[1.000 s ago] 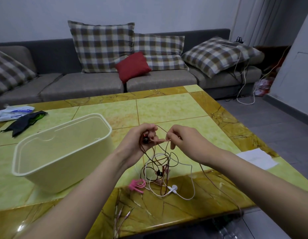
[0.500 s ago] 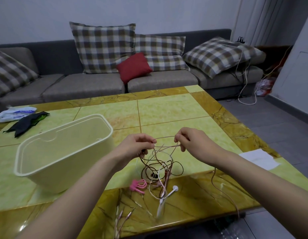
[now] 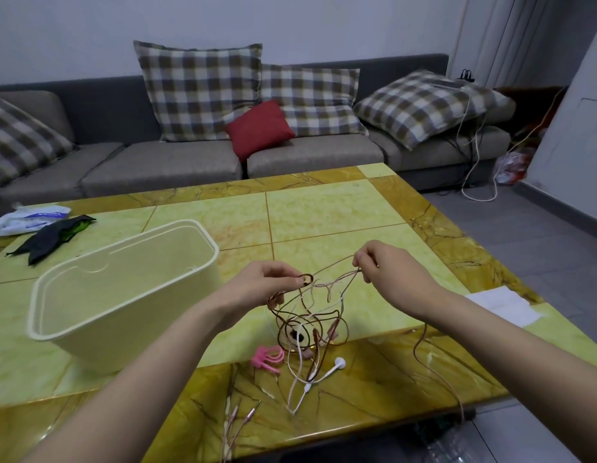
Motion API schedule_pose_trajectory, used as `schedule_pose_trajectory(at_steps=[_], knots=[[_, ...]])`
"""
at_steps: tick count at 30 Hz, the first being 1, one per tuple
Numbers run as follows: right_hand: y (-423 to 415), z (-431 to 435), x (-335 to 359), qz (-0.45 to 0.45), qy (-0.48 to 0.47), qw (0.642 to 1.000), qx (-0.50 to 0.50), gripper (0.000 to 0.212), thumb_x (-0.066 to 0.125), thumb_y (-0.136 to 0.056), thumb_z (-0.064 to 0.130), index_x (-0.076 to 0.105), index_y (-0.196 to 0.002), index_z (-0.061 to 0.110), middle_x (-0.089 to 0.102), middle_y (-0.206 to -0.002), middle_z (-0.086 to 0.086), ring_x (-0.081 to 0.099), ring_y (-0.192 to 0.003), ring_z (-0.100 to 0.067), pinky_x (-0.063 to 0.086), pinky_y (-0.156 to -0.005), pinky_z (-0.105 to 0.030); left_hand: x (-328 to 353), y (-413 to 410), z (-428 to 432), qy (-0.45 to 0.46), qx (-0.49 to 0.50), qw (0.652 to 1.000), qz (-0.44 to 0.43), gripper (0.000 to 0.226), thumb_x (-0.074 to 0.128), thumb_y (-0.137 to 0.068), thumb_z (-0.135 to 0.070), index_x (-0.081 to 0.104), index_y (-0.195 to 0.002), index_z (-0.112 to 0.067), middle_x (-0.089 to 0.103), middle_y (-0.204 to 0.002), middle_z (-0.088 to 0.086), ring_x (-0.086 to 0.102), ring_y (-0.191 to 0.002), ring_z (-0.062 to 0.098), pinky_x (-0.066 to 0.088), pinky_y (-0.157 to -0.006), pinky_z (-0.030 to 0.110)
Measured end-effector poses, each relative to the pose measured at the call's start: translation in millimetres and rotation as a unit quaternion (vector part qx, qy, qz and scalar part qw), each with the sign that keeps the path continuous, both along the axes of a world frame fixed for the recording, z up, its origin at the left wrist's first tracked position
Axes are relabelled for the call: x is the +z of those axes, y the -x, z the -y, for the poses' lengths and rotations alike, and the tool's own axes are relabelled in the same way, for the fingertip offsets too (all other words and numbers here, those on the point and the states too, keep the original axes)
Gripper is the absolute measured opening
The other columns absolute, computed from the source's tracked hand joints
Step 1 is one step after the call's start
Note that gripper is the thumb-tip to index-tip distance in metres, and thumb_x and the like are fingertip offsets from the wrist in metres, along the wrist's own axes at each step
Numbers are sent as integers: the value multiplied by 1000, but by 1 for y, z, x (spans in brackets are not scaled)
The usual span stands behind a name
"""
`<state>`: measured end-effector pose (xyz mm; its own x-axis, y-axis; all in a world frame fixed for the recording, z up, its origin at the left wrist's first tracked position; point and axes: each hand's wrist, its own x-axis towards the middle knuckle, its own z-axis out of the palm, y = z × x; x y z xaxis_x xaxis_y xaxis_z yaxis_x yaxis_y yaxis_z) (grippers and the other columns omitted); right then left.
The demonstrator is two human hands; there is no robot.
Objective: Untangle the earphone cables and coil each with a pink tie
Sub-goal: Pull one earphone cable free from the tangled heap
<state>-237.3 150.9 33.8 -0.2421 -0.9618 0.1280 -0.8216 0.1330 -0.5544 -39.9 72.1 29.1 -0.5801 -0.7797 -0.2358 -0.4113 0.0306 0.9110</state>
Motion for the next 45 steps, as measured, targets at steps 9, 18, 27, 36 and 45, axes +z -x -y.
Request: schedule_pose_trajectory(at_steps=[9,18,27,36,45], knots=[[0,1,-2,-10,14,1000,-23,26,34,-99,27,55,-95,12,62,-91,-2,56,-81,-22,41,-66,-34,-7,2,0,24,-4,999,49,27,45,-99,-26,65,-94,-9,66,-79,-2,41,-49,5,33,-48,14],[-3,1,11,195,105,975,23,24,36,-101,19,54,-86,20,64,-83,9,51,-63,14,37,-59,-8,-10,7,-3,5,3,1000,10,22,51,-96,-25,64,-85,-11,65,-75,-4,41,-52,8,36,-51,17],[-7,4,7,179,80,981,6,22,38,-100,20,57,-89,19,64,-77,7,45,-46,4,34,-45,-11,-12,23,-20,244,50,962,112,25,59,-87,-24,49,-110,-24,46,-113,-5,47,-103,11,40,-88,24],[-7,9,7,139,70,988,3,21,38,-99,17,56,-88,16,58,-72,8,48,-61,-1,36,-52,-9,-4,43,-41,87,-36,993,-68,13,68,-84,-24,67,-72,-17,64,-87,0,57,-81,10,42,-87,30],[3,12,0,66,32,997,-36,22,29,-101,15,50,-97,14,58,-93,-6,49,-69,-13,35,-53,-25,11,28,-24,-3,59,970,-237,22,58,-88,-12,58,-65,-10,57,-63,0,63,-74,12,48,-82,25]])
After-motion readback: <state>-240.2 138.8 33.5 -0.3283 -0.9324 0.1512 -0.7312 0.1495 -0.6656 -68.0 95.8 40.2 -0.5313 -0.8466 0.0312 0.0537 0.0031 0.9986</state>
